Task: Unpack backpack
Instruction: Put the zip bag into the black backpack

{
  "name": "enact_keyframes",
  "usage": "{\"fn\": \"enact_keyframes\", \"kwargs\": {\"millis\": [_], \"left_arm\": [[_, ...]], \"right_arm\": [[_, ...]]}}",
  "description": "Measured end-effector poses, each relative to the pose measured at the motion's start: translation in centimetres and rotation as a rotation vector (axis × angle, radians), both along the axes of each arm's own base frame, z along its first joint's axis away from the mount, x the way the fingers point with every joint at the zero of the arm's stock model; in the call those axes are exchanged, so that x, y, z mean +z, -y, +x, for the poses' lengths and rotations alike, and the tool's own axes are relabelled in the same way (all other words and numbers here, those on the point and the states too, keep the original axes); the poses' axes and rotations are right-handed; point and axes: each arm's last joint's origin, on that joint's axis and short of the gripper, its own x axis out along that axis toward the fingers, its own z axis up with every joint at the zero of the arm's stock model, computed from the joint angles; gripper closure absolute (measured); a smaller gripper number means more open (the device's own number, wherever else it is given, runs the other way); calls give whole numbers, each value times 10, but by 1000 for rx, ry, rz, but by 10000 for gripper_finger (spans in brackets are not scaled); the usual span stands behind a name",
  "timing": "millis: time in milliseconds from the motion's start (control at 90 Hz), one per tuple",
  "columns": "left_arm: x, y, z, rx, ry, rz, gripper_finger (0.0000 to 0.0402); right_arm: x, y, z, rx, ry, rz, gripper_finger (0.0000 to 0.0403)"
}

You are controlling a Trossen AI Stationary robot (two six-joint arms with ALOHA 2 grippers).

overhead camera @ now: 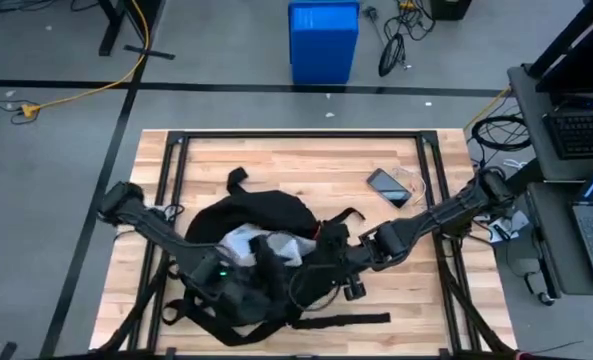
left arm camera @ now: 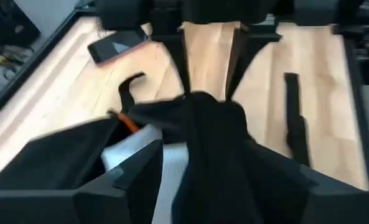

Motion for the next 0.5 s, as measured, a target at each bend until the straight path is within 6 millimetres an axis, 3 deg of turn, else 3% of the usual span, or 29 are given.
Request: {"fn": "enact_keyframes", "kwargs": {"millis": [100, 256, 500], "left_arm": [[15, -4, -22, 50, -1, -21, 200], [14, -24, -50, 286, -7, 184, 220], [-22, -54, -48, 393, -157, 280, 249]], "right_arm": [[-1, -5, -3, 16, -7, -15, 225], [3, -6, 4, 75, 90, -58, 225], [5, 5, 11, 110, 123, -108, 225]]}}
